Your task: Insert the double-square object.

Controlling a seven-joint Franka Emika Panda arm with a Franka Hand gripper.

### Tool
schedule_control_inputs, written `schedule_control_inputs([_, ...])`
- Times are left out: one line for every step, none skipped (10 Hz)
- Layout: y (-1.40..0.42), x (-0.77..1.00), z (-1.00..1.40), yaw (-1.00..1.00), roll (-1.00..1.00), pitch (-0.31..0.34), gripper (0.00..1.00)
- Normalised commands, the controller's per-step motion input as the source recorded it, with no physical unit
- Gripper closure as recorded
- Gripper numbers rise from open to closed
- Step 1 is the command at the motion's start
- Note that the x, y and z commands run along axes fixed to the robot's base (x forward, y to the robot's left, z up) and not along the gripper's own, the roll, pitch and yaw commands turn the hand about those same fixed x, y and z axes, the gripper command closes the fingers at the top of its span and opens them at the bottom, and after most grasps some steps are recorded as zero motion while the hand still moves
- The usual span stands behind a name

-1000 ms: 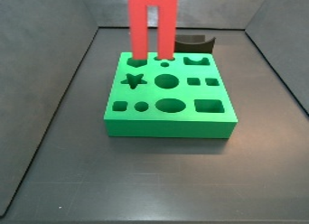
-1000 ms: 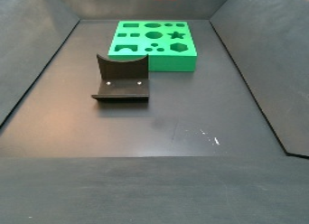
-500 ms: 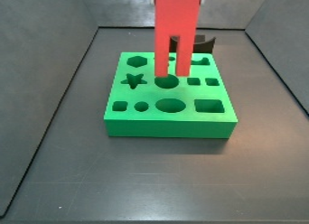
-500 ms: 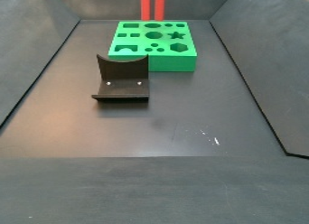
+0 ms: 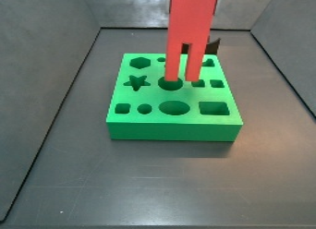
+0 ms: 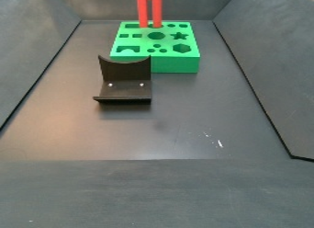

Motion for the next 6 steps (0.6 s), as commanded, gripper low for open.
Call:
schedule_control_inputs([0.0, 1.0, -0.32, -0.04, 0.11, 0.103, 1.0])
schedule_control_inputs([0.0, 0.71, -0.3, -0.1, 0.01, 0.0, 1.0])
schedule_control_inputs([0.0, 0.48, -0.23, -0.04, 0.03, -0.016, 1.0])
schedule_control_inputs([0.0, 0.14, -0.04, -0.09, 0.0, -0.063, 1.0])
schedule_control_inputs([0.0, 0.07, -0.04, -0.08, 0.0, -0.113, 1.0])
schedule_control_inputs([0.0, 0.17, -0.11, 0.0, 0.03, -0.104, 1.0])
